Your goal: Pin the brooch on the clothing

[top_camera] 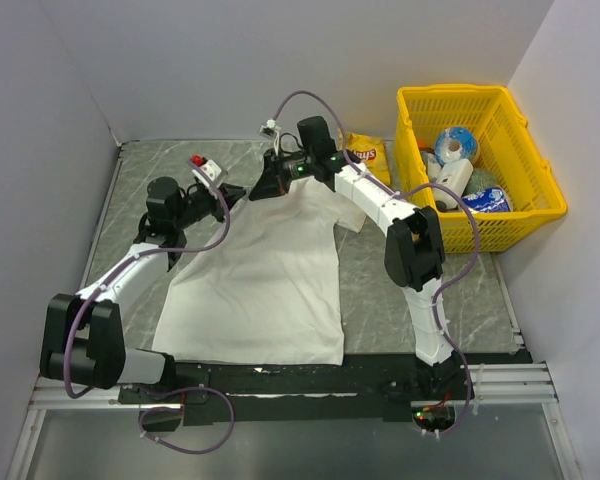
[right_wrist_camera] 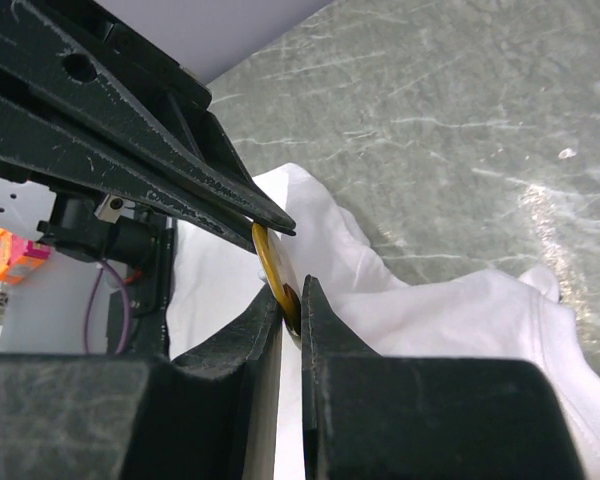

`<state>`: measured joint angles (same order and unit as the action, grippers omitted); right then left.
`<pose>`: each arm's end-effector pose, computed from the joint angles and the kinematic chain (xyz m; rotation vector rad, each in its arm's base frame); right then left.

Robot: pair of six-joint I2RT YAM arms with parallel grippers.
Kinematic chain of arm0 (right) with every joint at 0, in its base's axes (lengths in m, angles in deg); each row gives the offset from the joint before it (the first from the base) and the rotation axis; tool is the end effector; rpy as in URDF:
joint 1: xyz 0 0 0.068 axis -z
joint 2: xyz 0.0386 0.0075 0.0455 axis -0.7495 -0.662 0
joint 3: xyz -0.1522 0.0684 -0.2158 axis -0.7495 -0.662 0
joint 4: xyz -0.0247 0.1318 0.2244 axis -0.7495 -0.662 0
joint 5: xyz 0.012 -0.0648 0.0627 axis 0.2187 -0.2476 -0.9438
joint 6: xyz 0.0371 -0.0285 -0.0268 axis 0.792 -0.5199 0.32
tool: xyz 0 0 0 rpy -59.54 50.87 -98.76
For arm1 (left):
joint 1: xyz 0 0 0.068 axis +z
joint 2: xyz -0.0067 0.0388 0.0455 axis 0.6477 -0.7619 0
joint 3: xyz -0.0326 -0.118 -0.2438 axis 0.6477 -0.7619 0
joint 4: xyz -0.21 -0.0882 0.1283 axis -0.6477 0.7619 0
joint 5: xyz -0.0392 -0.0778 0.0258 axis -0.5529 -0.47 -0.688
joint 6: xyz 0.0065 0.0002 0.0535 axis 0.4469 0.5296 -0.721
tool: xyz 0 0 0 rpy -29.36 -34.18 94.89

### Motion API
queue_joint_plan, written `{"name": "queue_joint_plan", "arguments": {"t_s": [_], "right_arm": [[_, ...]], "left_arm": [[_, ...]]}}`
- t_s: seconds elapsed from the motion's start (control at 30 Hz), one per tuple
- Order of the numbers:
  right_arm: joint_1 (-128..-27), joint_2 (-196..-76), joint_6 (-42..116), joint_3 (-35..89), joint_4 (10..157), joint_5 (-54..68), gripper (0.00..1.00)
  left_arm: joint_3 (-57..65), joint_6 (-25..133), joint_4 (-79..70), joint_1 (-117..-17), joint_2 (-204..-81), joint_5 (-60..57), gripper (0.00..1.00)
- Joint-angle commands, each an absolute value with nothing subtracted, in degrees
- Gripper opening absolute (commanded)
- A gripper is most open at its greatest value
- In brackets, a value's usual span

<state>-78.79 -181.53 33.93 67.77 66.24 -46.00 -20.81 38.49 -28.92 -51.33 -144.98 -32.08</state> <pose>0.4251 0.2837 0.2969 -1.1182 1.7625 1.4436 0.2968 -0.0800 0.2942 0.7221 1.4893 -0.6372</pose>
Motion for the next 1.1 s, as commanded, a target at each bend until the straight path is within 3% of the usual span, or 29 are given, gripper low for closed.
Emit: {"name": "queue_joint_plan", "arguments": {"t_s": [0.0,1.07], "right_arm": [[-78.17,-181.66,35.5,70.96,67.94,-31.96,0.0],[-76.41,-181.92,42.44,70.44,69.69,-29.59,0.0]], "left_arm": [[-22.08,37.51,-35.77,-56.1,-138.91,-42.58,0.01],[-28.5,33.82,-40.61,-57.77,-133.28,-35.29,0.01]]}}
